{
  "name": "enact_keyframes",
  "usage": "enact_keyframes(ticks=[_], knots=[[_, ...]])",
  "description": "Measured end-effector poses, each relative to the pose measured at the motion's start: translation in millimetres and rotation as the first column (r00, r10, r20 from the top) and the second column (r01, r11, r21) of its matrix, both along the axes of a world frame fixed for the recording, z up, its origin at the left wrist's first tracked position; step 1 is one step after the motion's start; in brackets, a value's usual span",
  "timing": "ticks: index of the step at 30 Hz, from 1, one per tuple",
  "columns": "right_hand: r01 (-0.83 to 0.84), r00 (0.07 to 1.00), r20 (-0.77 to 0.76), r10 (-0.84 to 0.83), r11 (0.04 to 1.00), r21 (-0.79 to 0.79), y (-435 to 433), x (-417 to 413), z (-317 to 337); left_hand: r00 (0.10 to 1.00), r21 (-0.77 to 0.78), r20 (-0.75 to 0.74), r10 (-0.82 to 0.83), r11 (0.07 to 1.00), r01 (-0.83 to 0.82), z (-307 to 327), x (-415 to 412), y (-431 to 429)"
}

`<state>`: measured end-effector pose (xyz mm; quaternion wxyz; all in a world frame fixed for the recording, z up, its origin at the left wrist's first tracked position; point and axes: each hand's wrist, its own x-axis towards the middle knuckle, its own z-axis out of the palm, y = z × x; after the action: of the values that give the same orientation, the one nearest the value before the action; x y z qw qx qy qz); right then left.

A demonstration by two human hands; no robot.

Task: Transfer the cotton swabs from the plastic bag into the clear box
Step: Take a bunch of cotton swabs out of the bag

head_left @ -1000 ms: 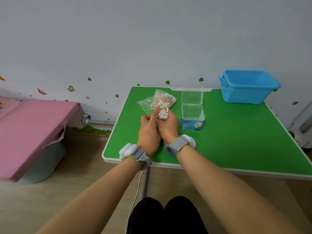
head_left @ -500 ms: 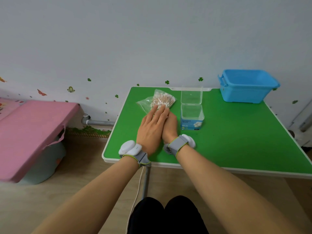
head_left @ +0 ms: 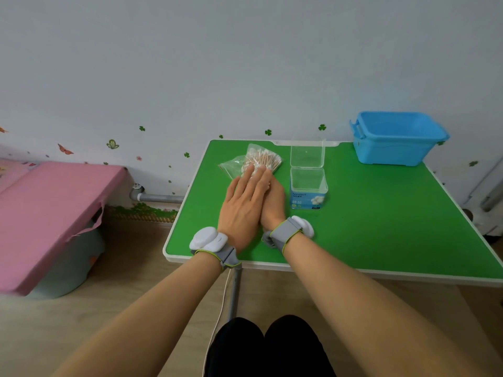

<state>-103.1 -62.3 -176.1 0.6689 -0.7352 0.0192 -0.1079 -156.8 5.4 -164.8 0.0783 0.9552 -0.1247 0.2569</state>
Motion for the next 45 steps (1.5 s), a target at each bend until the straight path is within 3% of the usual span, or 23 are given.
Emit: enact_keyframes(ticks=[3,8,9,12,17,22,28,32,34,36,38,41,45], knots=[[-0.076,0.996,-0.03,0.085,0.973,0.217,3,3,0,0.999,-0.031,-0.039,-0.013,0.999,0.012,-1,0,2],[-0.091,0.992,-0.061,0.107,0.969,0.229,2,-3,3,0.998,-0.066,-0.04,-0.046,0.997,0.043,-3,0,3],[-0.089,0.993,-0.054,0.103,0.971,0.221,1,-2,2,0.998,-0.106,-0.038,-0.044,0.994,0.039,-3,0,2],[-0.102,0.995,0.02,0.102,0.995,0.005,-1,-3,2,0.998,-0.293,-0.053,0.025,0.955,-0.039,-6,-1,0],[-0.072,0.995,0.067,0.073,0.997,-0.02,-1,-1,1,0.976,-0.445,-0.194,0.096,0.878,-0.175,-17,-5,-1],[-0.041,0.995,0.094,0.035,0.997,0.068,0,-3,2,0.948,-0.454,-0.285,0.142,0.851,-0.264,-20,-1,-1],[-0.1,0.993,0.067,0.099,0.995,0.005,-1,0,0,0.917,-0.269,-0.309,0.251,0.902,-0.338,-24,0,-6],[-0.08,0.997,0.001,0.081,0.989,0.121,-2,1,3,0.93,-0.382,-0.322,0.179,0.874,-0.3,-20,3,-5],[-0.065,0.991,-0.086,0.099,0.941,0.333,-1,-1,8,0.957,-0.584,-0.282,0.072,0.779,-0.231,-17,2,-3],[-0.056,0.979,-0.134,0.154,0.832,0.551,2,-5,16,0.975,-0.805,-0.223,-0.008,0.565,-0.18,-12,1,-2],[-0.058,0.968,-0.143,0.207,0.736,0.675,6,-6,25,0.977,-0.922,-0.213,0.015,0.327,-0.206,-5,2,-4],[-0.058,0.96,-0.151,0.234,0.698,0.714,11,-11,36,0.968,-0.962,-0.232,0.094,0.125,-0.243,9,4,-9],[-0.014,0.969,-0.177,0.175,0.751,0.661,17,-15,43,0.949,-0.934,-0.317,0.001,-0.176,-0.311,31,7,-18]])
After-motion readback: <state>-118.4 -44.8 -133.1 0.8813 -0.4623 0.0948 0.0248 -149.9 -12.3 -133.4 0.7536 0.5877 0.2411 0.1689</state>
